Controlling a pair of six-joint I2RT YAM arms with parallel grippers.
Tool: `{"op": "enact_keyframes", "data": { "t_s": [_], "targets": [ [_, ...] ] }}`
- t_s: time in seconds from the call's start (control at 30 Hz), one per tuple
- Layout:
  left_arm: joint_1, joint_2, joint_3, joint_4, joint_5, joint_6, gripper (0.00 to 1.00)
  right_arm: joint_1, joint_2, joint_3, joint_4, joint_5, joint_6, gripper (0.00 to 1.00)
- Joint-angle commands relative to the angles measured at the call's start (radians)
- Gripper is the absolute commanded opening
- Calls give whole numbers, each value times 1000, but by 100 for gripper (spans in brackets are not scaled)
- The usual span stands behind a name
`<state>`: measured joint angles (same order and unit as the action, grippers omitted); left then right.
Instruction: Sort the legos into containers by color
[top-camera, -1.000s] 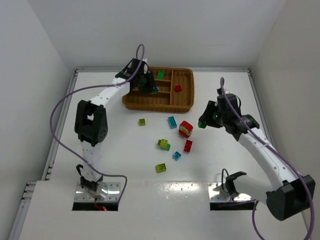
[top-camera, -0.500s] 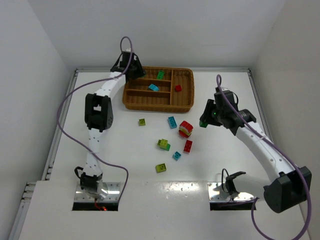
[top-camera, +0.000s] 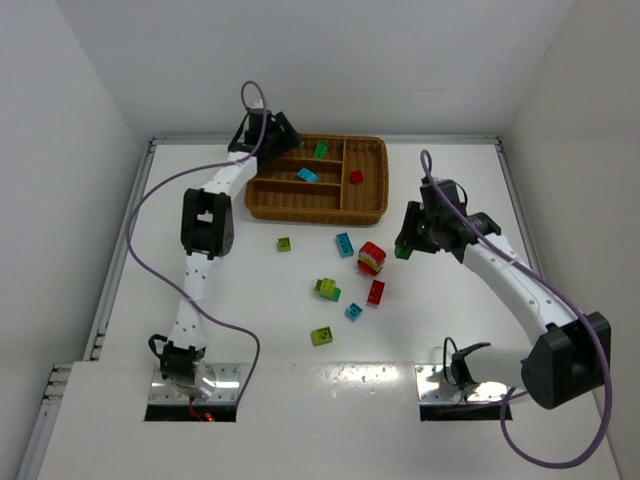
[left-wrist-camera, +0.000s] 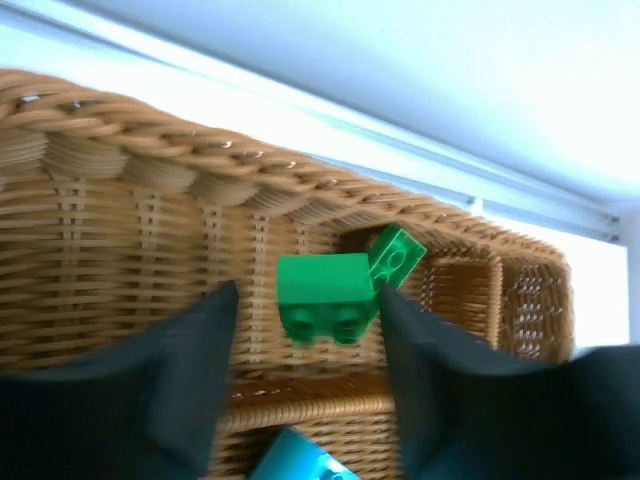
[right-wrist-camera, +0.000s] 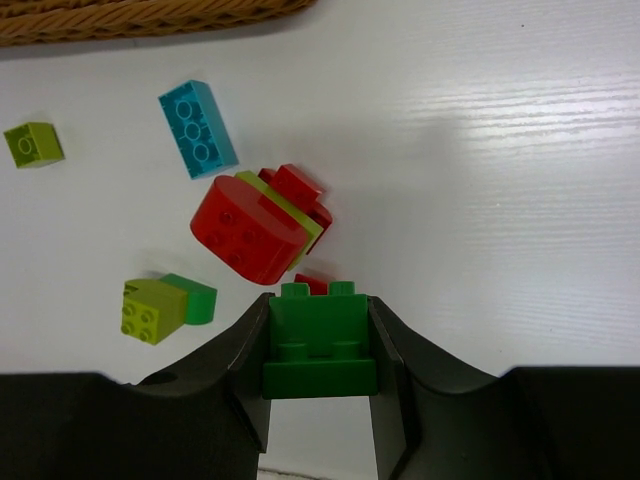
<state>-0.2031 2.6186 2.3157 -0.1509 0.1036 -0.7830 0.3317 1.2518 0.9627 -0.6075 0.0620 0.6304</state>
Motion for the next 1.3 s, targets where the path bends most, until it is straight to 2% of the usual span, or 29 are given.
{"op": "enact_keyframes", "data": {
  "t_s": [0.0, 0.03, 0.13, 0.2, 0.3, 0.4, 0.43, 0.5, 0.53, 0.57, 0.67, 0.73, 0.77, 0.87, 0.93, 1.13, 1.27],
  "targets": [
    [4, -12, 48, 68, 44, -30, 67, 9, 7, 48, 15, -13, -11, 17],
    [4, -12, 48, 68, 70, -21, 78, 9, 8, 57, 15, -13, -11, 17],
    [4, -75, 25, 68, 120, -12, 88, 9, 8, 57, 15, -56, -35, 19],
    [4, -127, -18, 68, 204, -12, 88, 9, 18, 76, 35, -167, -72, 19],
    [-19, -274, -171, 68, 284, 11, 88, -3, 28, 76, 66, -370, -95, 19],
    [-73, -481, -396, 68, 416, 73, 82, -3, 15, 65, 162, -595, -104, 19],
    [-85, -482, -448, 80, 416, 83, 81, -3, 15, 54, 179, -626, -94, 19],
    [-110, -604, -565, 109, 540, 109, 81, -3, -6, 45, 207, -669, -93, 19],
    [-119, -641, -628, 138, 594, 110, 81, -3, -18, 32, 233, -689, -83, 19],
    [-128, -675, -773, 269, 740, 81, 81, -3, -32, 31, 248, -705, -83, 19],
    [-128, -764, -1002, 562, 968, -39, 82, -3, -69, 8, 267, -796, -83, 19],
    [-159, -798, -1045, 574, 1043, -21, 83, -3, -69, 8, 281, -866, -95, 19],
    [-171, -813, -1058, 471, 1083, 79, 84, -3, -78, -4, 297, -866, -86, 19],
    [-205, -896, -1084, 257, 1062, 273, 84, -3, -100, -27, 370, -893, -32, 19],
    [-205, -931, -1122, 278, 1062, 274, 84, -3, -100, -36, 412, -932, -6, 19],
    [-223, -988, -1204, 298, 1183, 310, 84, -3, -66, -65, 503, -1070, 44, 20],
    [-278, -1009, -1190, 274, 1239, 363, 84, -3, -66, -78, 538, -1097, 68, 23]
  ]
}}
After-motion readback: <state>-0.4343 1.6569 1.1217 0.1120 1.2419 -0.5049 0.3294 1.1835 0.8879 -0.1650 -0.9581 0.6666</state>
